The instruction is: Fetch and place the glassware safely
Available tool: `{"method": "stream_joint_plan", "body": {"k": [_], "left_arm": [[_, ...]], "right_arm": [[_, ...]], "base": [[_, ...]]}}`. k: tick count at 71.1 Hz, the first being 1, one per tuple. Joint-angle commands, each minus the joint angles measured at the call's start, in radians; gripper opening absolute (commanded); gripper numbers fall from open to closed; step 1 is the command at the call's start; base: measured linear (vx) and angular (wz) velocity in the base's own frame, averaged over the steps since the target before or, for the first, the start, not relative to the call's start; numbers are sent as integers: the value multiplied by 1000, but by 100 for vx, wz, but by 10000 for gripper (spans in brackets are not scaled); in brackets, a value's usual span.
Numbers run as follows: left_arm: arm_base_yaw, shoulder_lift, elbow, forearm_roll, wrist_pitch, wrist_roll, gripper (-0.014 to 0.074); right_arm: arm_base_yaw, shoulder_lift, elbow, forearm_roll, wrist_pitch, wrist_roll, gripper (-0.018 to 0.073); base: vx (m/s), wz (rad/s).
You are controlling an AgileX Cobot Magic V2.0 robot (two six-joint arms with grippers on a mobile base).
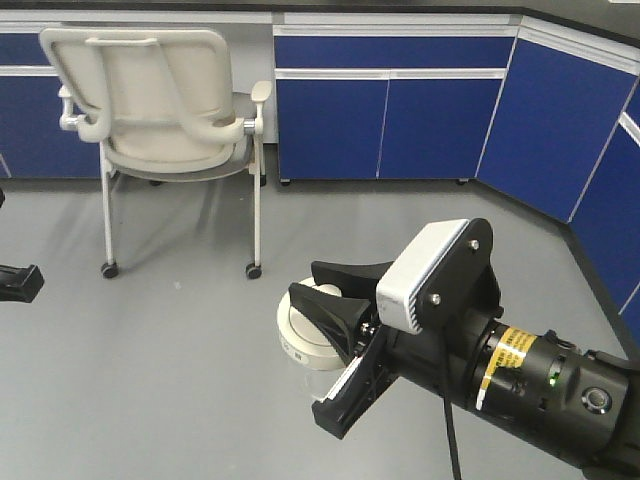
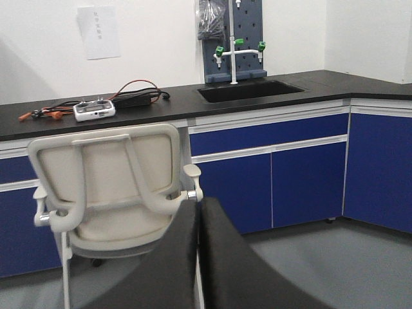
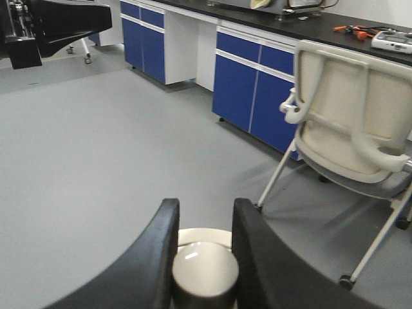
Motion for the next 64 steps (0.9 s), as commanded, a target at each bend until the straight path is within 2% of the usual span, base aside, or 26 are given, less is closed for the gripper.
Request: {"method": "stream_joint_plan", "body": {"k": [1, 26, 64], "left_arm": [[-3, -10, -25, -12, -70, -6, -7], [-3, -10, -25, -12, -70, -6, -7], [-3, -10, -25, -12, -70, -6, -7]], "right_arm": [[-3, -29, -30, 14, -98, -5, -3], [-3, -29, -30, 15, -98, -5, -3], [-3, -29, -30, 15, -98, -5, -3]], "base": [[50, -10], [44, -34], [33, -68]]}}
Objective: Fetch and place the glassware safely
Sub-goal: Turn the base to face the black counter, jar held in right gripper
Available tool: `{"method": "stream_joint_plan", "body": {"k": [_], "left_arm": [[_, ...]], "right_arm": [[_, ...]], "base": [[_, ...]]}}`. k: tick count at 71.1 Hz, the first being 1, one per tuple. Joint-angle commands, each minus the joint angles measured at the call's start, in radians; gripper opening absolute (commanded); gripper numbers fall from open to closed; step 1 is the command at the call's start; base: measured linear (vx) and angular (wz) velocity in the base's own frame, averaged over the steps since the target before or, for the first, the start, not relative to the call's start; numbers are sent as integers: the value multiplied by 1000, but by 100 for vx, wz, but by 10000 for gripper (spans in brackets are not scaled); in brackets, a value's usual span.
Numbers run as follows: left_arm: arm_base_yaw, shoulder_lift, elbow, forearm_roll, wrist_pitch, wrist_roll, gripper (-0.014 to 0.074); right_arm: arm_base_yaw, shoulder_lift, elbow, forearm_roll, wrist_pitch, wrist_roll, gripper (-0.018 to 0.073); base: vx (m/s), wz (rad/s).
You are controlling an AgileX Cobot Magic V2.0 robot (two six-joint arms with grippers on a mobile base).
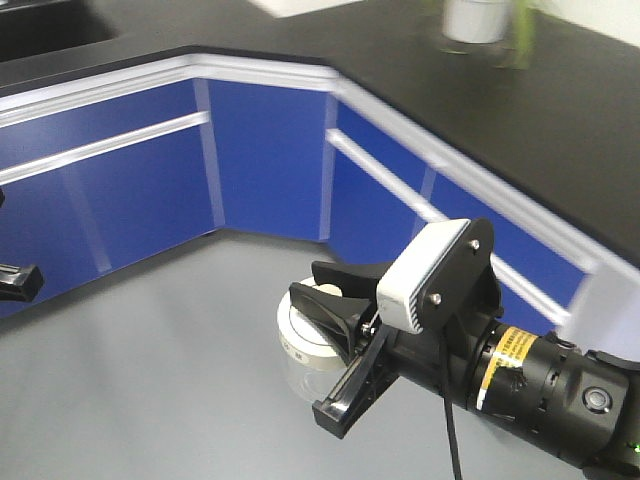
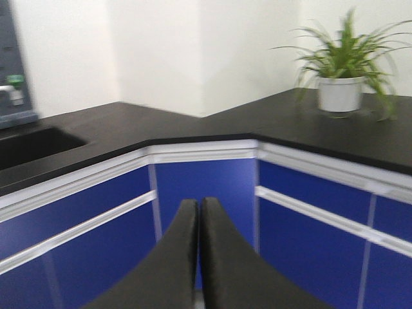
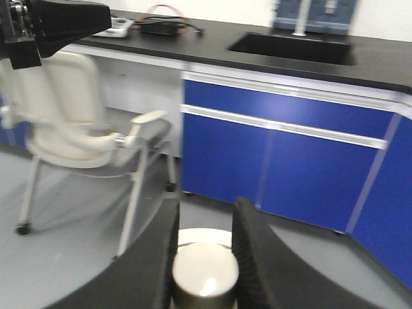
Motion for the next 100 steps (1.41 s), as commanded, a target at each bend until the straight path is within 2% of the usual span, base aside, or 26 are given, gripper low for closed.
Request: {"method": "stream_joint_plan", "body": {"k": [1, 75, 100], "left_arm": [[-3, -10, -25, -11, -70, -6, -7], [-3, -10, -25, -11, -70, -6, -7], [-3, -10, -25, -11, -70, -6, -7]], "right_arm": [[-3, -29, -30, 14, -98, -5, -3], [-3, -29, -30, 14, -98, -5, -3], [-3, -29, -30, 14, -98, -5, -3]], "base": [[28, -76], [18, -76], [14, -48]]}}
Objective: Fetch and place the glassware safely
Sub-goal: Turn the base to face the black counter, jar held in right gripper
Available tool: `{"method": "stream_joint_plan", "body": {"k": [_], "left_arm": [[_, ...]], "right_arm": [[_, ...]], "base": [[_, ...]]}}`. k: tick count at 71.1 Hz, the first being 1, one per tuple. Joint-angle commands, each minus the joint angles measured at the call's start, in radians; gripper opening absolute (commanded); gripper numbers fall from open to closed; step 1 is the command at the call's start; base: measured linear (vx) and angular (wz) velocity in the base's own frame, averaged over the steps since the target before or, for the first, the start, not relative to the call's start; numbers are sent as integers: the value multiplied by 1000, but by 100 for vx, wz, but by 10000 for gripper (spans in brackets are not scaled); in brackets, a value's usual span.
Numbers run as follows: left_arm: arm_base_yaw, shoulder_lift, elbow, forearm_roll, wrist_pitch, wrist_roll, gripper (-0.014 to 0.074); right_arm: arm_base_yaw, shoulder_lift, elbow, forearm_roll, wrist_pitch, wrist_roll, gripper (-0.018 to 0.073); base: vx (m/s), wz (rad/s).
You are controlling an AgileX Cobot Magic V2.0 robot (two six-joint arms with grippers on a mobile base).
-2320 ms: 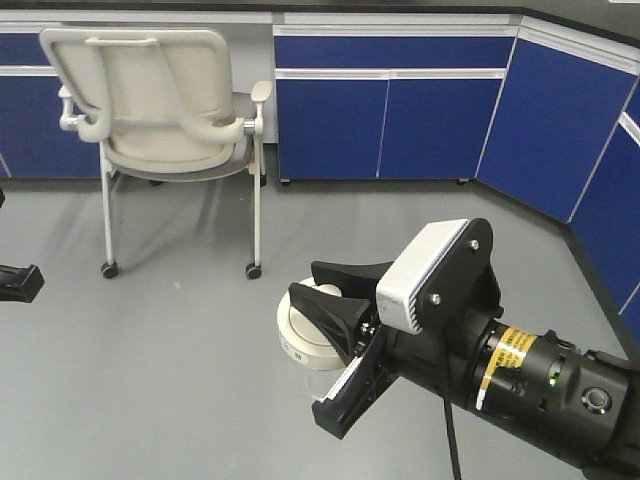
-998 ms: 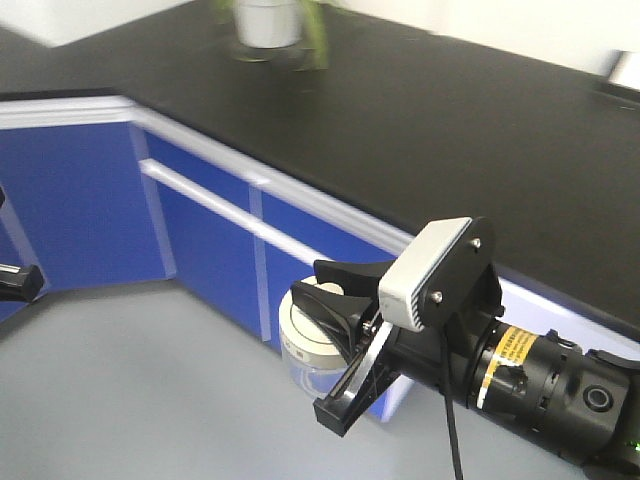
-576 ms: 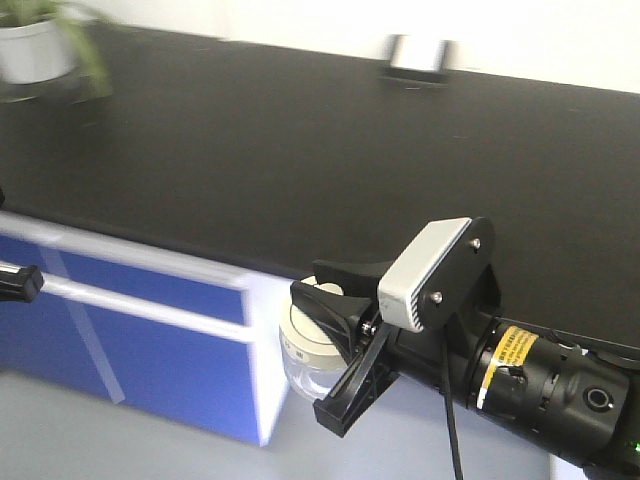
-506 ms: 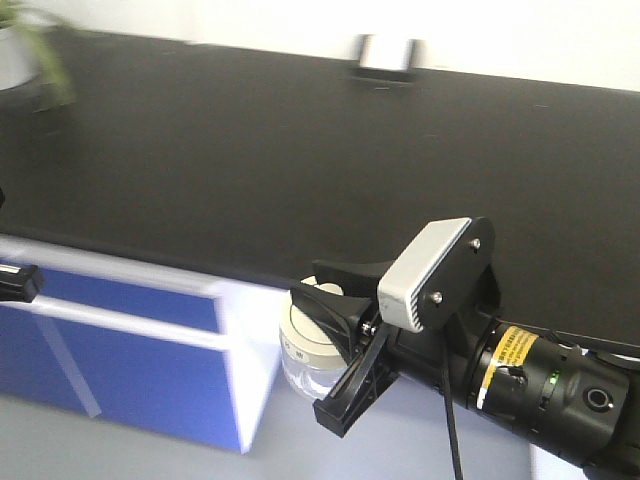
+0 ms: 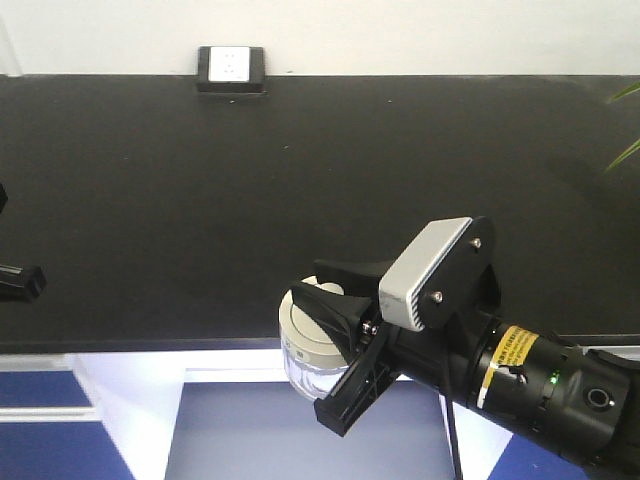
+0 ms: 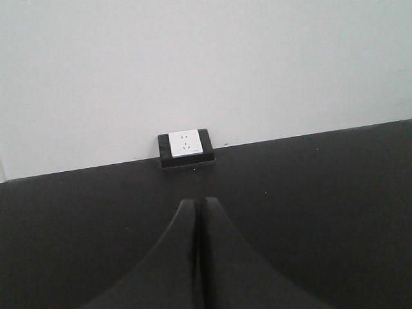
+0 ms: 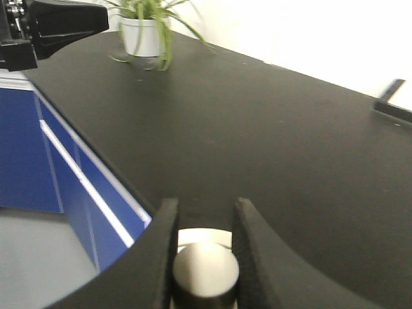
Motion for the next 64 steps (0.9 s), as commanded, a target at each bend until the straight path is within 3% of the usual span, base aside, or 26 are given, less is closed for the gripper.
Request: {"method": "stream_joint_plan", "body": {"k": [1, 64], "left_arm": [[-3, -10, -25, -12, -70, -6, -7], [-3, -10, -25, -12, -70, -6, -7]], "right_arm": [[-3, -29, -30, 11, -98, -5, -3], [-3, -29, -30, 10, -98, -5, -3]], "base": [[14, -26], [12, 0]]}}
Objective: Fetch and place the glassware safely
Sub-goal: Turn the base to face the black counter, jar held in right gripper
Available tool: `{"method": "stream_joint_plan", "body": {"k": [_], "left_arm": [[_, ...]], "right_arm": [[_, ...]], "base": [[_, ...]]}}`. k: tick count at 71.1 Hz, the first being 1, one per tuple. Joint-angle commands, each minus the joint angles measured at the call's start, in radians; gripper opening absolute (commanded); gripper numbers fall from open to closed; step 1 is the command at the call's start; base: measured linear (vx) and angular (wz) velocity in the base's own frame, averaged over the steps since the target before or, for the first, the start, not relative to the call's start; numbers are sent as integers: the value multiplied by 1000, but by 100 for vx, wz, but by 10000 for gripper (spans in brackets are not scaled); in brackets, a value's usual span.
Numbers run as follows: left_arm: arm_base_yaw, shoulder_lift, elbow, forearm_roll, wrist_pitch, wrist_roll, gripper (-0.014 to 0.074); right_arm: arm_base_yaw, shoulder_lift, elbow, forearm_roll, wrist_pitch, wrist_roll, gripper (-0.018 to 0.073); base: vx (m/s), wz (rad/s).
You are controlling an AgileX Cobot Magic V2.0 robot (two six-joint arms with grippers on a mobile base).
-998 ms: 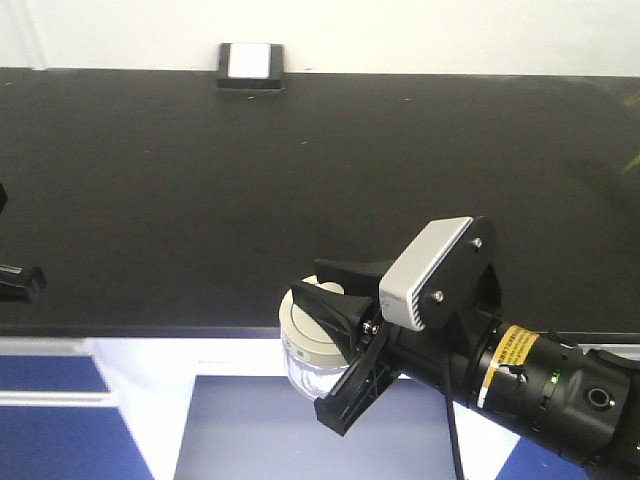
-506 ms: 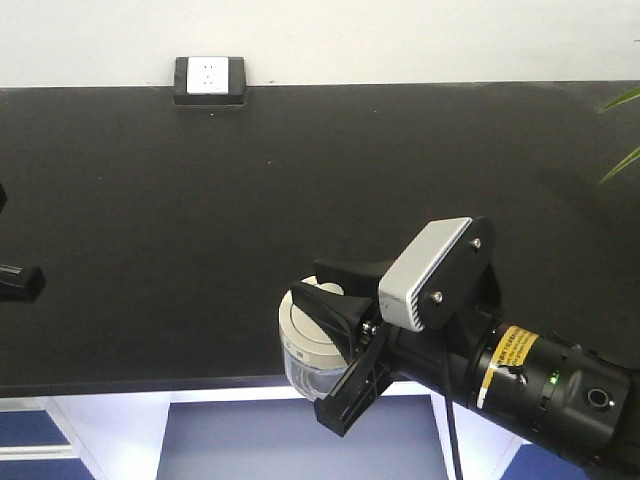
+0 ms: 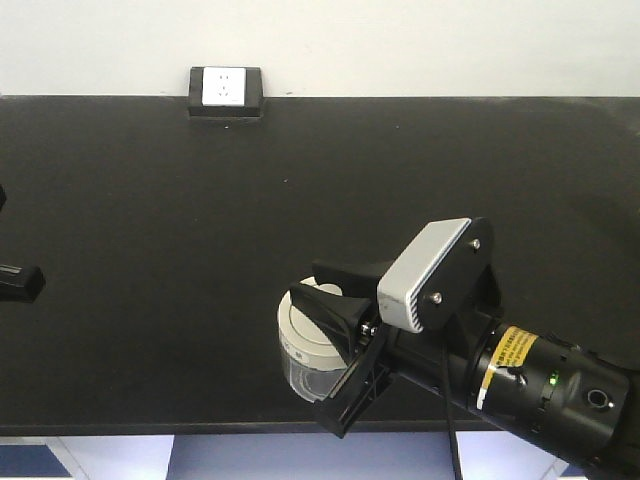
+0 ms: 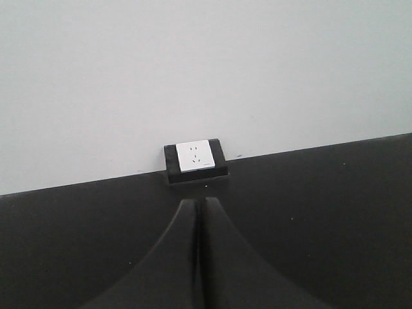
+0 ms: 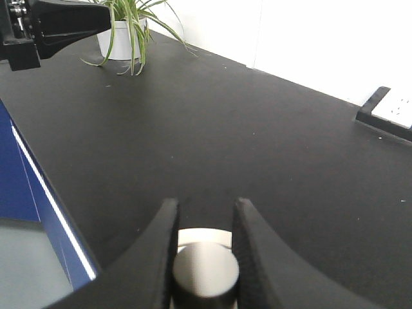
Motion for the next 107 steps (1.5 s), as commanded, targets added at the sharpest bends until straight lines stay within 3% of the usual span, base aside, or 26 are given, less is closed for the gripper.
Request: {"method": "stream_joint_plan", "body": {"k": [1, 107], "left_arm": [[-3, -10, -25, -12, -70, -6, -7], [-3, -9, -25, -12, -70, -6, -7]], "right_arm": [[-3, -29, -30, 10, -98, -5, -3], [-3, -25, -30, 10, -98, -5, -3]], "base": [[10, 4], [6, 2]]}}
